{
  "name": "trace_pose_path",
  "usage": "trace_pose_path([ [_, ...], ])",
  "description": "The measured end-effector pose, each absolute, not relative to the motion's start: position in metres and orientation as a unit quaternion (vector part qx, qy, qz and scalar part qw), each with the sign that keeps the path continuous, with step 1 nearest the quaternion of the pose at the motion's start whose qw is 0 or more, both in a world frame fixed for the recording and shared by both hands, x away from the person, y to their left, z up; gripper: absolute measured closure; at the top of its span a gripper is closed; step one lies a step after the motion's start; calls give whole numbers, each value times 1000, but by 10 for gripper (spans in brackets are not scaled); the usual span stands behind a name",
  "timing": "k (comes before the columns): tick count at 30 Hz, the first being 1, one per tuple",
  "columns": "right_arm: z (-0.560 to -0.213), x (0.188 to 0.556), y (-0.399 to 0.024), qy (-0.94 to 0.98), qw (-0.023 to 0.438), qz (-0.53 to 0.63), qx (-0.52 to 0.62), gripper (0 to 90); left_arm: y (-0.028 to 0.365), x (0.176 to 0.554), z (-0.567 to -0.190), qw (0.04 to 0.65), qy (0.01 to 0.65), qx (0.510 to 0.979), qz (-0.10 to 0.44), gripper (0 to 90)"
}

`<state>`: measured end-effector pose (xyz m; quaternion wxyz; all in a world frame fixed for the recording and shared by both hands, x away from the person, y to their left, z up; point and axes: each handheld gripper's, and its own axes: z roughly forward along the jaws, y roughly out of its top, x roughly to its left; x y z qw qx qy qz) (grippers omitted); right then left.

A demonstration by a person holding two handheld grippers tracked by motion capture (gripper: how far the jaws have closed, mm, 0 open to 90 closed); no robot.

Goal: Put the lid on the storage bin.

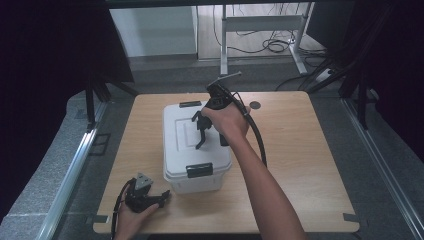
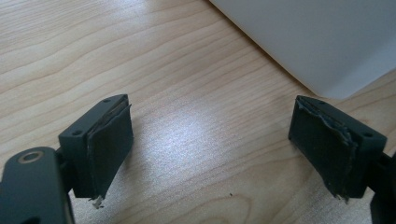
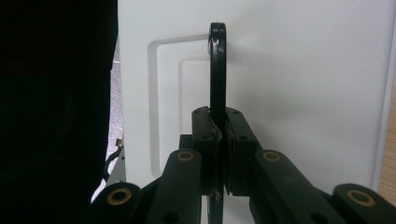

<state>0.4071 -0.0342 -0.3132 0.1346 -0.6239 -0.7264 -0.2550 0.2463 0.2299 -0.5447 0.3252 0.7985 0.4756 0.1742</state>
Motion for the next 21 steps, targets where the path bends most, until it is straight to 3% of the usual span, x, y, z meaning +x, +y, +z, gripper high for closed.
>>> trace_pose_path([
  [21, -344, 420, -19, -713, 144, -227, -647, 845, 230, 246, -545, 326, 474, 800, 173, 135],
])
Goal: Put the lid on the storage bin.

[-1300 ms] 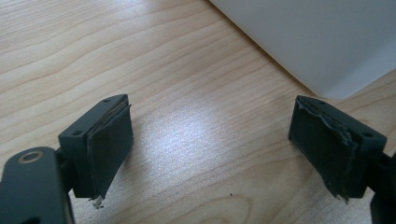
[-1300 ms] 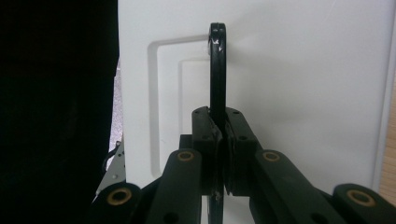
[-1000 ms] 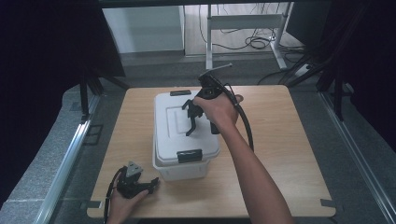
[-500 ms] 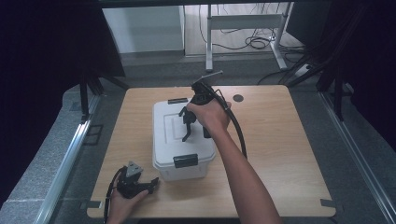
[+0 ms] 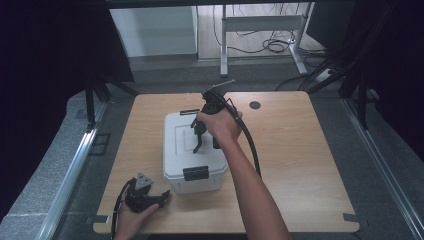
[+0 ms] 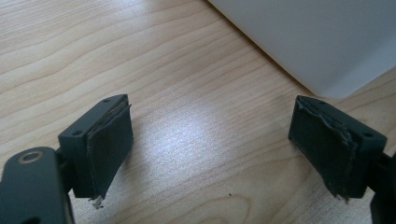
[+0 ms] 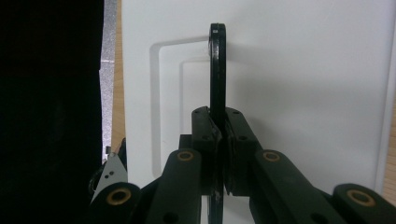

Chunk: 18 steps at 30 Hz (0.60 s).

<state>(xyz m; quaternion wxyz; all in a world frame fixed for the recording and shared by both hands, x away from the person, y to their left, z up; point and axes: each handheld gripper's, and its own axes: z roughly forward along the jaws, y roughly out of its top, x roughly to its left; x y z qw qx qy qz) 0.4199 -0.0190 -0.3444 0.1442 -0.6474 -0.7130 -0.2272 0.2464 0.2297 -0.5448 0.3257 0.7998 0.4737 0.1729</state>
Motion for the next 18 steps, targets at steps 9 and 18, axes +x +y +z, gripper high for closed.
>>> trace_pose_path([
  [9, -352, 421, -19, -703, 141, -233, -657, 847, 230, 246, -545, 326, 473, 800, 173, 135],
  [18, -358, 423, -25, -691, 156, -247, -661, 842, 230, 246, -545, 325, 473, 800, 172, 135],
])
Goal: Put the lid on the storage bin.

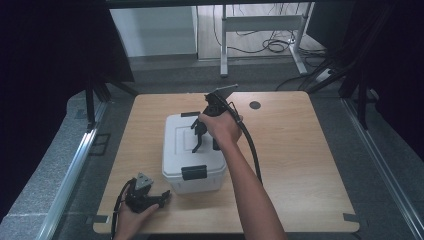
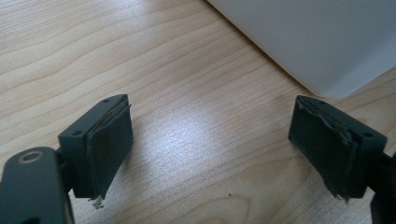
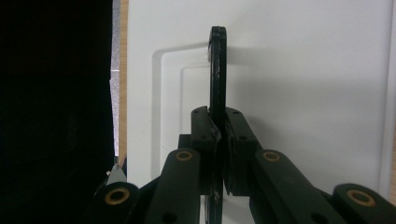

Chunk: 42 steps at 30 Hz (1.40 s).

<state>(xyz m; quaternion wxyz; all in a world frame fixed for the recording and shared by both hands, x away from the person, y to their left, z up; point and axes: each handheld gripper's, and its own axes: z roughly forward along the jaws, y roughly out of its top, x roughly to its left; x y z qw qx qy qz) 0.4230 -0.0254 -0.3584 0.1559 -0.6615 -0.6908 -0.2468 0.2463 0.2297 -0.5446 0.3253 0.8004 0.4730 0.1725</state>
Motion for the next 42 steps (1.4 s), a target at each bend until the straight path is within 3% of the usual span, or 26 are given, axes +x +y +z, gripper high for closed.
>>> trace_pose_path([
  [9, -361, 423, -26, -698, 151, -252, -653, 784, 230, 246, -545, 325, 473, 800, 173, 136],
  [19, -358, 420, -38, -729, 104, -310, -601, 485, 230, 246, -545, 325, 473, 800, 172, 135],
  [28, -353, 406, -69, -722, 92, -382, -570, 389, 230, 246, -545, 325, 473, 800, 173, 135],
  [42, -360, 370, -137, -722, 58, -432, -538, 369, 230, 246, -544, 325, 473, 801, 172, 135],
])
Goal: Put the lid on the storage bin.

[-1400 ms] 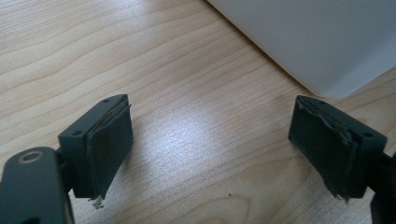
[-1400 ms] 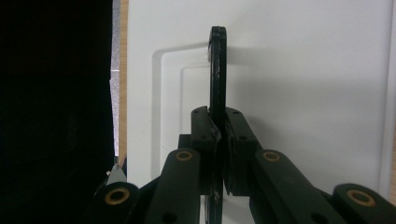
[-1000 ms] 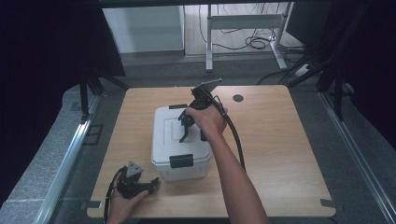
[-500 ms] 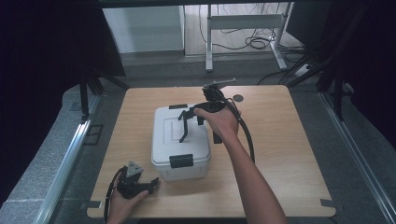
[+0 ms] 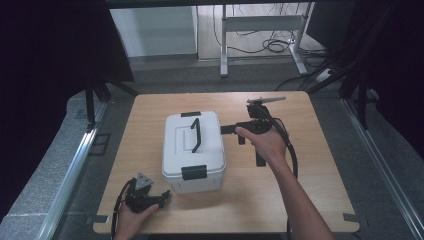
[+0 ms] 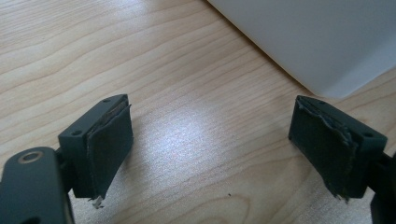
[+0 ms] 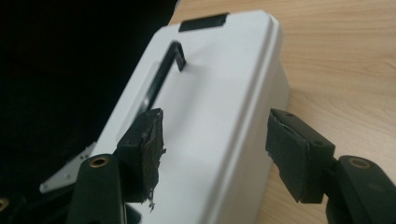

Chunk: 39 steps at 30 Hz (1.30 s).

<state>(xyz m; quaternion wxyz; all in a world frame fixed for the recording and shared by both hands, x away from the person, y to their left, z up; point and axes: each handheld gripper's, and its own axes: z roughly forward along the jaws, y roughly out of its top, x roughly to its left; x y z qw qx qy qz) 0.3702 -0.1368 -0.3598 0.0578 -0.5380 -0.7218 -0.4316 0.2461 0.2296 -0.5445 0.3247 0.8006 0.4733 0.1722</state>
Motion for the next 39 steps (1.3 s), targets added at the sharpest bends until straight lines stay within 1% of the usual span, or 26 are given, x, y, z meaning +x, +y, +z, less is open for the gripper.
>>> trace_pose_path([
  [11, -388, 344, -182, -709, 55, -446, -543, 369, 230, 246, -545, 326, 473, 800, 173, 135],
  [26, -450, 301, -251, -672, 50, -465, -574, 370, 230, 246, -545, 326, 474, 800, 173, 136],
  [31, -459, 298, -263, -664, 50, -464, -585, 370, 230, 246, -545, 326, 473, 800, 173, 136],
  [36, -472, 296, -267, -661, 54, -452, -596, 370, 230, 246, -545, 326, 473, 800, 173, 136],
  [39, -475, 297, -268, -658, 56, -452, -599, 369, 230, 246, -545, 326, 473, 800, 173, 135],
])
